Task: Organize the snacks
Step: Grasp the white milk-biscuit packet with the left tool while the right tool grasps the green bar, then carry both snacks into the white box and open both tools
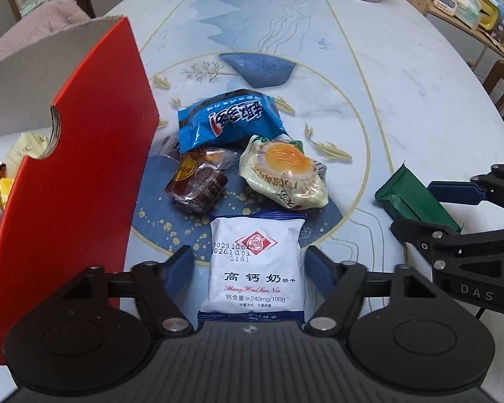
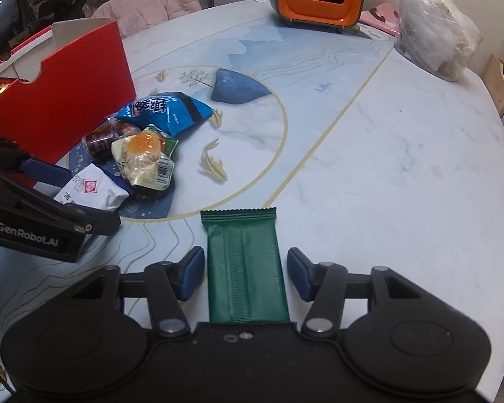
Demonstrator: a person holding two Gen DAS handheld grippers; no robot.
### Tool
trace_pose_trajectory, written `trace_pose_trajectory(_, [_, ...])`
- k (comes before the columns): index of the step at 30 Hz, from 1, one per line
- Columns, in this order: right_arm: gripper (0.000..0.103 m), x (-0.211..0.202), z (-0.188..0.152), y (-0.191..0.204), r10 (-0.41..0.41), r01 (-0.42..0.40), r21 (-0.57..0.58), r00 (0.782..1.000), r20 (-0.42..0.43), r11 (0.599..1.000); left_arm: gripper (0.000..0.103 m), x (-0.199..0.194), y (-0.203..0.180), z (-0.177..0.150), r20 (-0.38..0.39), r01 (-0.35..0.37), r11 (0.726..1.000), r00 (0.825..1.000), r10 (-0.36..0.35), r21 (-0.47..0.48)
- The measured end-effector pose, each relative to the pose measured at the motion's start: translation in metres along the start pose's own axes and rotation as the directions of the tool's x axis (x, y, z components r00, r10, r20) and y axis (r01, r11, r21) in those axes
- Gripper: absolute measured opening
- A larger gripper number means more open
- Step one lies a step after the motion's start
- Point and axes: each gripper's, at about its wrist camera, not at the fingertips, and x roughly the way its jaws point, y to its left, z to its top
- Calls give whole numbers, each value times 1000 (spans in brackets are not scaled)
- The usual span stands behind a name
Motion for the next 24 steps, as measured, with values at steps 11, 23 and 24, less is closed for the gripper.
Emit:
trace_pose_trajectory(11, [43, -4, -1, 5, -28, 29, 51, 1000, -10, 998, 51, -8, -1, -6, -2, 42, 999, 999, -42, 6])
trace_pose_trajectory(23, [43, -44, -17, 12, 13, -13, 166, 1000, 5, 986, 51, -46, 1, -23, 12, 114, 993, 993, -114, 10])
trace_pose_trajectory(24, [43, -48, -17, 13, 17, -18, 173, 1000, 10, 985, 51, -50, 2, -24, 15, 117, 993, 993, -117, 10])
